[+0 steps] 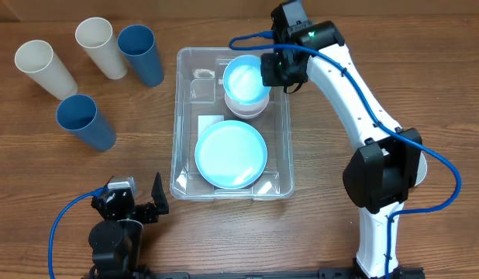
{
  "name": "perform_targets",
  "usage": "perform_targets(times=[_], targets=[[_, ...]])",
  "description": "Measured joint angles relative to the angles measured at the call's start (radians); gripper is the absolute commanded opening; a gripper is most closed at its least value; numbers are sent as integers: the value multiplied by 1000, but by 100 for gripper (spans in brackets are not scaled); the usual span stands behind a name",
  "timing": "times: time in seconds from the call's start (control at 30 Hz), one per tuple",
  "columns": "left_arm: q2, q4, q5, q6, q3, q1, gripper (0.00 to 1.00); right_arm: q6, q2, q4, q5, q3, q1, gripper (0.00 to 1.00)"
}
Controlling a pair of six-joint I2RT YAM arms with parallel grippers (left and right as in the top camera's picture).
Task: Pack container
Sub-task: 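Stack the light-blue bowl into the pink bowl in the bin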
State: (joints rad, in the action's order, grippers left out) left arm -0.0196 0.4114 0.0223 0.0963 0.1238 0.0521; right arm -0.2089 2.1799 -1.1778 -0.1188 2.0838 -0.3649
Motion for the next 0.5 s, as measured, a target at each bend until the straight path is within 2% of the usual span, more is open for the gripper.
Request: perform_targets(times=[0.03, 0.1, 0.13, 0.27, 0.37, 0.43, 0.47, 0.5], targets=[[0, 0, 0, 0, 0, 0, 100, 0, 0, 11, -4, -20, -2, 7], [0, 0, 0, 0, 0, 0, 100, -1, 0, 32, -8, -50, -6, 71], [0, 0, 0, 0, 0, 0, 100, -3, 0, 40, -9, -56, -9, 76], [0, 0, 0, 0, 0, 0, 100, 0, 0, 44, -52, -57, -15, 70], [0, 0, 0, 0, 0, 0, 100, 0, 0, -21, -95, -26, -16, 68], [0, 0, 0, 0, 0, 0, 100, 1, -3, -97, -131, 118, -24, 70], [0, -1, 0, 0, 0, 0, 100, 1, 8, -239, -136, 248, -35, 71], [0, 0, 0, 0, 0, 0, 100, 1, 6, -307, -134, 331, -39, 71]])
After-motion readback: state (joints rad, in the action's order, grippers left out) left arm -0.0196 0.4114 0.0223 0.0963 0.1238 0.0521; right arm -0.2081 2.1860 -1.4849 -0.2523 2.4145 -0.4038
